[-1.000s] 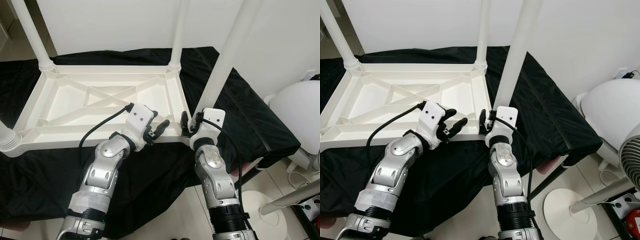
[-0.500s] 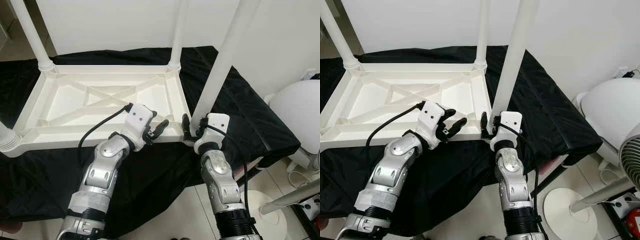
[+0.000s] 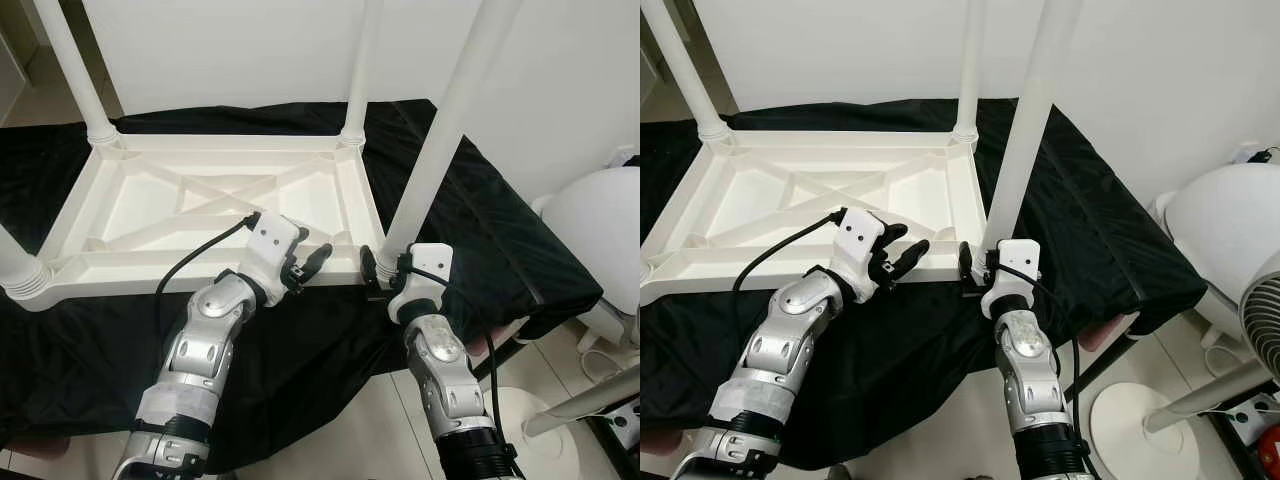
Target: Building children table
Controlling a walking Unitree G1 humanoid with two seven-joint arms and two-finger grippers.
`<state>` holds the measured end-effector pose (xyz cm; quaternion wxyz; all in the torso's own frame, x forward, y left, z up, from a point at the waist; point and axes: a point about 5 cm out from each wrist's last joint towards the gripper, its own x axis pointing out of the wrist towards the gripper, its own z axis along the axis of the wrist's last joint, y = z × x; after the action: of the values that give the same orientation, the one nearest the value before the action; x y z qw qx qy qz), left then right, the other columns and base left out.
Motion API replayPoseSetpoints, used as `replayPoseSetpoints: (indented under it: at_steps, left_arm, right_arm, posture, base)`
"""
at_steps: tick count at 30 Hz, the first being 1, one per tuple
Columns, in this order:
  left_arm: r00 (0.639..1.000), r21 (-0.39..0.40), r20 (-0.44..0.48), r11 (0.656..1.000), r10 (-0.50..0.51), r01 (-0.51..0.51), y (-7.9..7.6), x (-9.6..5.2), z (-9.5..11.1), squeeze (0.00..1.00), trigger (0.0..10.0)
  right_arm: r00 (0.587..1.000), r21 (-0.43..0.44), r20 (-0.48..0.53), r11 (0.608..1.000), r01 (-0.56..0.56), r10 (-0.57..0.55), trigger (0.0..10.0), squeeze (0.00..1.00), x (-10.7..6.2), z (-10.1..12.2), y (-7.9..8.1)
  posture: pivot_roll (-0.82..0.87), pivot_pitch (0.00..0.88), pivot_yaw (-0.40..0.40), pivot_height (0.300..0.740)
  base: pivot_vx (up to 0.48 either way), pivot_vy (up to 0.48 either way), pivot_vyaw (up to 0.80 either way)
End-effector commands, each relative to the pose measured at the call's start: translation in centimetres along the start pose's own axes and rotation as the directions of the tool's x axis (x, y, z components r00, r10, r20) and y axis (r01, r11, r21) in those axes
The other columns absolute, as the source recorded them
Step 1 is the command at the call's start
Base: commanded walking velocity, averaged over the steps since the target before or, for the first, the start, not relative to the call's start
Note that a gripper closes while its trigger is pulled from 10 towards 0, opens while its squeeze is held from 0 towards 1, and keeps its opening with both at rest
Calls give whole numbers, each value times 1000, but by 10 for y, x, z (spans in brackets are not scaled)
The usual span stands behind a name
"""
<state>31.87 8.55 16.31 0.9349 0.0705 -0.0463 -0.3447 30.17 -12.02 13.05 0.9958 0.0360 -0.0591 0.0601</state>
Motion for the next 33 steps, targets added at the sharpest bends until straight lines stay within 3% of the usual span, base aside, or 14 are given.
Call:
replayPoseSetpoints:
  at_steps: [1,12,17,33]
  left_arm:
    - [997,-7,-2,997,75,-75,1,1,-2,0,10000]
    - [1000,34,10,999,19,-19,1,9,5,0,10000]
    - [1000,52,15,999,7,-8,5,10,10,0,10000]
    - [1000,46,25,999,18,-19,6,12,10,0,10000]
  right_arm:
    - [1000,7,-12,1000,1,-1,10000,0,-3,-6,-2]
    - [1000,-18,5,1000,-17,17,10000,0,-4,-9,-1]
    - [999,-46,28,999,-21,22,10000,0,-6,-7,-8]
    - [998,-81,47,996,-37,41,10000,0,-6,-5,-11]
  posture:
    - [26,0,13,740]
    - [17,0,74,740]
    - [16,0,101,740]
    - [10,0,85,740]
  base:
    - [0,0,0]
    - [0,0,0]
    - [0,0,0]
    - [0,0,0]
